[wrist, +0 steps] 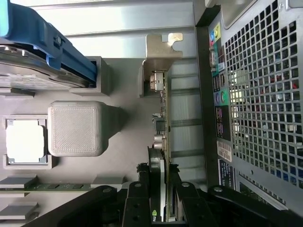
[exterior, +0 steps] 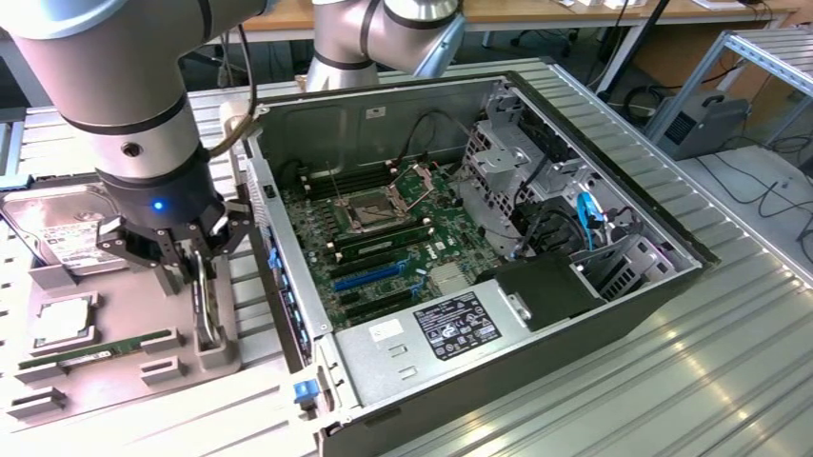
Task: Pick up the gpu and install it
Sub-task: 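Pick up the gpu and move the gpu toward the slot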
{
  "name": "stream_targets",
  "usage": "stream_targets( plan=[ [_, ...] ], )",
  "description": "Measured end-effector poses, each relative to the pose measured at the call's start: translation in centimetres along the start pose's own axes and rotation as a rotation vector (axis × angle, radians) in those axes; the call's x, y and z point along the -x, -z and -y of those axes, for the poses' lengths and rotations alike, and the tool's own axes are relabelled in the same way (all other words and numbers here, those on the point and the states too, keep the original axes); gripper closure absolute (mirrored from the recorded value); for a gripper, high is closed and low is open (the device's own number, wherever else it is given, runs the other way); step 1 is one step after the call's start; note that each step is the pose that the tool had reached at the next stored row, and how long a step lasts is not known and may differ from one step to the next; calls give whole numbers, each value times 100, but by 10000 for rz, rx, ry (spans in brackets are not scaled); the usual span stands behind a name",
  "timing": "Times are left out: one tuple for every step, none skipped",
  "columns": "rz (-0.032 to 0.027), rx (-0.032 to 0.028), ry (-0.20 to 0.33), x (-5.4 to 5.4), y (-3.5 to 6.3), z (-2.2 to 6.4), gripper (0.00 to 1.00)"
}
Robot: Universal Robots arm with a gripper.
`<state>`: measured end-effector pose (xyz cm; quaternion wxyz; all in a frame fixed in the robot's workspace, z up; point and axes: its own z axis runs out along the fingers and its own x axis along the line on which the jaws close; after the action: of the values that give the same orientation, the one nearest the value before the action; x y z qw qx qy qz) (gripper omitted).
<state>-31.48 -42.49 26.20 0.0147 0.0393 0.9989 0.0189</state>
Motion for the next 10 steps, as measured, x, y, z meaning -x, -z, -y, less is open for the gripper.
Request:
stream_targets(
  plan=[
    [0, 0, 0, 0, 8, 0, 73],
    [0, 0, 0, 1, 14, -1, 73],
    [0, 0, 0, 1, 20, -1, 73],
    [0, 0, 0, 1, 25, -1, 73],
    [0, 0, 0, 1, 32, -1, 73],
    [0, 0, 0, 1, 38, -2, 73],
    [0, 0, 0, 1, 44, -2, 73],
    [0, 0, 0, 2, 50, -2, 73],
    [0, 0, 0, 2, 57, -3, 73],
    [0, 0, 0, 2, 64, -3, 73]
  ],
)
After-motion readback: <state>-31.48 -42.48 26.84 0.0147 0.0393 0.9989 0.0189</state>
